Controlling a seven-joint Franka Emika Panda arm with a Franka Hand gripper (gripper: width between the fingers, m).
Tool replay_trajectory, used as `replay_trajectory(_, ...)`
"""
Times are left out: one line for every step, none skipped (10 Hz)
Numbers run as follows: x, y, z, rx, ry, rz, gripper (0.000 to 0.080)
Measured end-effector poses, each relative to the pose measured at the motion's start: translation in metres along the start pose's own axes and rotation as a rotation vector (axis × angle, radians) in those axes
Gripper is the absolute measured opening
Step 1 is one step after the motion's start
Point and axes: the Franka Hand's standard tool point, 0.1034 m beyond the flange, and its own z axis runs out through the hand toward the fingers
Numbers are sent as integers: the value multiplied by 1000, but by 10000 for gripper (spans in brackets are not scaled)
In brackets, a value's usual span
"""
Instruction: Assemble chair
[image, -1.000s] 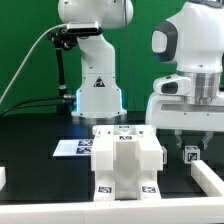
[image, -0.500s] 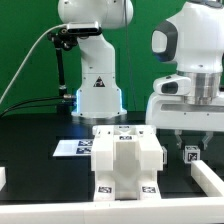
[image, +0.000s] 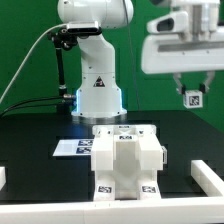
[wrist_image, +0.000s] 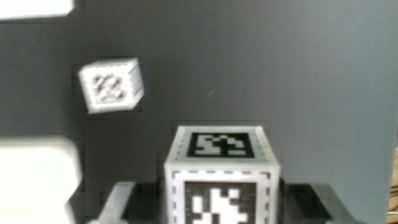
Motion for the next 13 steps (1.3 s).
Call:
replay_trajectory(27,21,-13,-1,3,-24,281)
replay_trajectory(57,36,-22,-8,13,-39,281)
replay_trajectory(73,42,-23,-16,24,-50,281)
replay_trajectory(70,40,-21,-17,21,-54,281)
replay_trajectory(69,40,-21,-17,20,-55,281)
replay_trajectory(70,40,-20,-18,19,-54,281)
replay_trajectory(70,43,-18,-23,16,-68,281)
replay_trajectory(75,54,-15,-42,10,-114,281)
replay_trajectory(89,61,-22,-50,24,-142,281)
replay_trajectory(107,68,-28,-55,44,-176,281)
replay_trajectory(115,77,-20,-65,52,-207,281)
replay_trajectory(116,78,-16,-68,55,-213,281)
replay_trajectory(116,78,-17,-68,56,-214,281)
